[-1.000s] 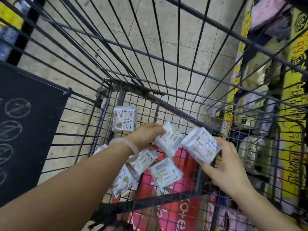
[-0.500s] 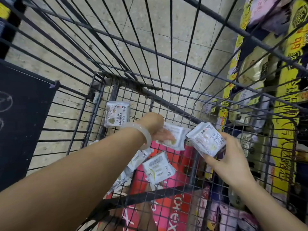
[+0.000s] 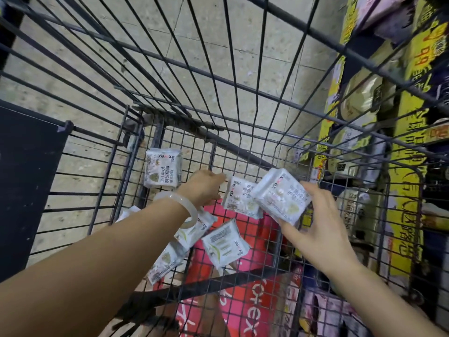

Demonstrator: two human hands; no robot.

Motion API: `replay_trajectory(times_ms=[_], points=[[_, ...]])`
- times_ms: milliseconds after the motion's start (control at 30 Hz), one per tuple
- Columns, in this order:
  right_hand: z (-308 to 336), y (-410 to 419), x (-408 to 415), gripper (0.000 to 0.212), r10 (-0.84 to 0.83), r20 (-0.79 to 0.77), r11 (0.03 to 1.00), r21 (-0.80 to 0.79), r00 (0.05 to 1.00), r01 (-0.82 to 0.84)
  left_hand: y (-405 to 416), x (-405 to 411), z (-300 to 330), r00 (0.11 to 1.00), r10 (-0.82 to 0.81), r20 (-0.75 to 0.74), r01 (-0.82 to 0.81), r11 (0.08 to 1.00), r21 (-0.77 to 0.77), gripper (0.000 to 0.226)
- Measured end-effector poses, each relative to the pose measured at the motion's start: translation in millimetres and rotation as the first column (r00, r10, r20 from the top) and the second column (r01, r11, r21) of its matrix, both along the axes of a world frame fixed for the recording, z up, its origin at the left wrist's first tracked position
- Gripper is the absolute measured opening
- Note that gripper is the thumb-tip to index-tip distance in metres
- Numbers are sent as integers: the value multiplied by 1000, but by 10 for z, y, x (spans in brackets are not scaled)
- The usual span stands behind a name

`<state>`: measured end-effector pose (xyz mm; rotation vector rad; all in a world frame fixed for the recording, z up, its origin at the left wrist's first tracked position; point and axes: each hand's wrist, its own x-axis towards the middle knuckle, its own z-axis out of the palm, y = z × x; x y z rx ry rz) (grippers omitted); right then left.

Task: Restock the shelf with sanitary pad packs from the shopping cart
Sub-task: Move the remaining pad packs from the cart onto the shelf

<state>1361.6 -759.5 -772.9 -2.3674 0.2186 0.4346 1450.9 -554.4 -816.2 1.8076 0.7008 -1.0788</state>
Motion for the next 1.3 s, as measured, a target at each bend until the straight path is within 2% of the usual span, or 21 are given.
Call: replay_trajectory(times_ms=[133, 333, 500, 533, 600, 667, 733, 800, 833, 867, 900, 967, 1000, 1100, 1133, 1200, 1233, 1300], points=[[24, 109, 78, 75, 37, 1, 999, -7, 999, -37, -27, 0, -15, 988, 155, -27, -156, 987, -37, 37], [39, 226, 144, 72, 79, 27, 996, 37, 997, -80, -5, -58, 9, 984, 165, -61, -172, 976, -137, 63], [-18, 344, 192, 72, 203, 29, 979, 25, 979, -204, 48, -144, 6, 991, 90, -100, -111, 966, -232, 115], [-46, 363, 196, 74, 236, 17, 972, 10, 972, -236, 44, -159, 29, 992, 70, -108, -96, 962, -257, 120], [-75, 394, 203, 80, 268, -12, 963, -15, 963, -268, 31, -184, 72, 995, -1, -97, -29, 953, -303, 111], [-70, 417, 212, 96, 226, -81, 973, 76, 971, -220, 23, -205, 100, 992, -116, -49, 93, 938, -335, 99], [-2, 436, 228, 122, 55, -263, 960, 278, 963, 21, 14, -215, 104, 982, -189, 13, 182, 921, -345, 71], [17, 432, 247, 136, -123, -478, 858, 390, 870, 335, 2, -208, 74, 976, -210, 52, 214, 902, -375, 32], [3, 425, 242, 140, -160, -555, 806, 405, 816, 433, -6, -199, 77, 975, -213, 55, 217, 893, -395, 21], [-17, 422, 226, 140, -153, -614, 769, 419, 775, 483, -14, -195, 111, 973, -222, 58, 225, 878, -423, 19], [-44, 436, 202, 128, -113, -652, 748, 441, 749, 497, -24, -204, 113, 972, -228, 57, 229, 864, -448, 25], [-81, 495, 156, 82, -33, -660, 755, 476, 751, 451, -61, -237, 53, 969, -241, 45, 234, 855, -462, 53], [-92, 533, 133, 70, -23, -651, 768, 474, 759, 430, -84, -257, 53, 967, -251, 44, 244, 863, -443, 67], [-91, 556, 118, 66, -68, -620, 750, 485, 781, 450, -115, -301, 19, 983, -186, 8, 175, 910, -377, 111], [-64, 552, 128, 67, -83, -611, 738, 493, 788, 461, -121, -310, 81, 992, -128, -21, 109, 910, -401, 112], [24, 553, 172, 69, -86, -582, 744, 502, 808, 441, -83, -339, 116, 999, -7, -44, -14, 891, -454, 91], [73, 558, 200, 70, -77, -566, 753, 506, 821, 420, -62, -333, 139, 998, 29, -47, -48, 879, -474, 85], [189, 590, 291, 68, -56, -537, 754, 529, 841, 388, 5, -284, 217, 999, 37, -33, -49, 832, -553, 87]])
